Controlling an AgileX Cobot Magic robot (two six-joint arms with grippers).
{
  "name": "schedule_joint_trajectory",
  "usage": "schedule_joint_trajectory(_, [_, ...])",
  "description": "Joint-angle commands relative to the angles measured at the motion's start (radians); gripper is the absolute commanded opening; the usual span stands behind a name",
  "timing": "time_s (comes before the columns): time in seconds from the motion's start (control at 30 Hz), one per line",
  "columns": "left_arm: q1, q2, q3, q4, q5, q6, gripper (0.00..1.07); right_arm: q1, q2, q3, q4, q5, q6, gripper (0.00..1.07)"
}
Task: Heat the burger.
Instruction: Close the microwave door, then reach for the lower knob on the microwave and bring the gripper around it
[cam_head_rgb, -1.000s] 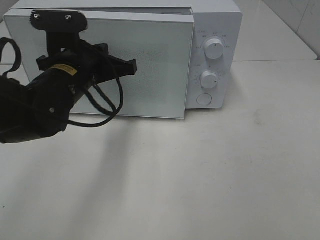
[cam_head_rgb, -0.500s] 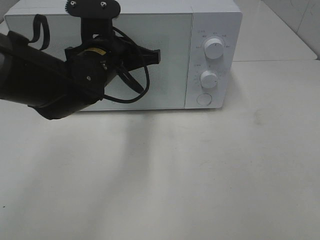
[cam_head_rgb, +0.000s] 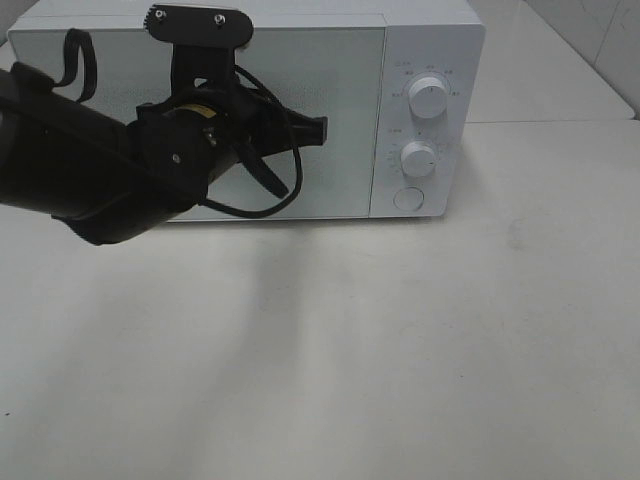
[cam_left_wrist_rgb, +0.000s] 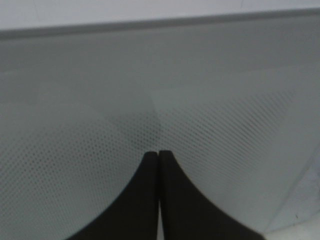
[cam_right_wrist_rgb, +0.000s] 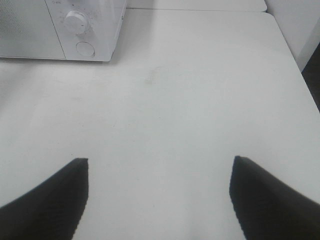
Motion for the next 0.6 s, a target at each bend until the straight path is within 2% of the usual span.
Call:
schedule_joint_trajectory(0.03, [-0.03, -0.048, 0.047, -0.005, 0.056, 0.006, 0.0, -0.004, -0.026, 0.002, 0.003, -0.008, -0.013, 0.76])
schedule_joint_trajectory(0.17, [-0.037, -0.109, 0.098, -0.004, 0.197, 0.006, 0.0, -0.004, -0.026, 0.002, 0.003, -0.008, -0.013, 0.76])
schedule_joint_trajectory(0.2, [-0.03, -0.139, 0.113, -0.005, 0.304, 0.006, 0.0, -0.004, -0.026, 0.002, 0.003, -0.008, -0.013, 0.76])
schedule_joint_trajectory(0.23, [-0.03, -0.139, 0.113, -0.005, 0.304, 0.006, 0.0, -0.004, -0.026, 0.002, 0.003, -0.008, -0.013, 0.76])
schedule_joint_trajectory(0.27, [-0.01, -0.165, 0.118, -0.004, 0.431, 0.006, 0.0, -0.004, -0.026, 0.002, 0.003, -0.008, -0.013, 0.76])
schedule_joint_trajectory(0.3, [0.005, -0.176, 0.118, -0.004, 0.51, 0.006, 0.05, -0.004, -0.026, 0.002, 0.003, -0.008, -0.013, 0.76])
schedule_joint_trajectory(0.33, [0.005, -0.176, 0.118, -0.004, 0.51, 0.006, 0.05, -0.004, -0.026, 0.002, 0.003, -0.008, -0.013, 0.76])
schedule_joint_trajectory(0.4, [0.058, -0.198, 0.118, 0.007, 0.717, 0.006, 0.32, -0.004, -0.026, 0.002, 0.003, -0.008, -0.011, 0.76])
schedule_joint_trajectory(0.43, [0.058, -0.198, 0.118, 0.007, 0.717, 0.006, 0.32, -0.004, -0.026, 0.002, 0.003, -0.008, -0.011, 0.76])
schedule_joint_trajectory(0.47, [0.097, -0.202, 0.118, 0.009, 0.858, 0.002, 0.67, -0.004, -0.026, 0.002, 0.003, -0.008, -0.011, 0.76])
schedule_joint_trajectory(0.5, [0.121, -0.202, 0.118, 0.017, 0.921, 0.002, 0.85, -0.004, -0.026, 0.002, 0.003, -0.008, -0.011, 0.76])
schedule_joint_trajectory(0.53, [0.121, -0.202, 0.118, 0.017, 0.921, 0.002, 0.85, -0.004, -0.026, 0.002, 0.003, -0.008, -0.011, 0.76])
schedule_joint_trajectory(0.57, [0.164, -0.205, 0.118, 0.045, 1.027, 0.001, 1.01, -0.004, -0.026, 0.002, 0.003, -0.008, -0.011, 0.76])
schedule_joint_trajectory(0.6, [0.191, -0.209, 0.118, 0.063, 1.071, 0.001, 1.0, -0.004, -0.026, 0.002, 0.003, -0.008, -0.011, 0.76])
